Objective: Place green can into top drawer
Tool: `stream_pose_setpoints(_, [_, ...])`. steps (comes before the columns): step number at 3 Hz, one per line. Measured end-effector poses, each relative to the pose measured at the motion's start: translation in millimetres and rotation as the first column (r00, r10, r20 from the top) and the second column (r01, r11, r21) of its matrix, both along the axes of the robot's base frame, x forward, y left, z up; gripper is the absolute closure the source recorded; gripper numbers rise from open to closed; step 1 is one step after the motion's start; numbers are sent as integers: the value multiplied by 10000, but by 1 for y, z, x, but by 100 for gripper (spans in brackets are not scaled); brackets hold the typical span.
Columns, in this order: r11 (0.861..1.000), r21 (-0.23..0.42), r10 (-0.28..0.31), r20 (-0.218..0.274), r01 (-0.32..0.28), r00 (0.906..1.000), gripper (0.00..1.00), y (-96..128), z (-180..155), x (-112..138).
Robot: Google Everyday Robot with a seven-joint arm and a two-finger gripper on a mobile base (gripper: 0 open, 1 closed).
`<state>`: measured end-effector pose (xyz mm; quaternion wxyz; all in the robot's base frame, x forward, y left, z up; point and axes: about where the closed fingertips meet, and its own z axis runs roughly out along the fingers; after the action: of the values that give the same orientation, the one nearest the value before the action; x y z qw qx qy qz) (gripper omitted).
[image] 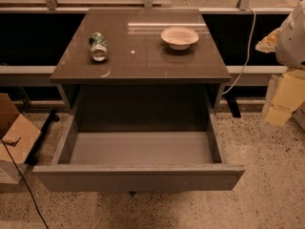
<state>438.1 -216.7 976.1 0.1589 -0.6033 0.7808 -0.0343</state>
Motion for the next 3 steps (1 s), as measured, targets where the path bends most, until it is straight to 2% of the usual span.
stream_pose_setpoints(1, [10000,2,-3,3,3,10000,0,0,0,0])
stream_pose_setpoints(2, [9985,344,-434,432,419,9981,0,0,5,5])
stream_pose_setpoints(3, [9929,872,-904,1173,804,9890,0,10,11,19])
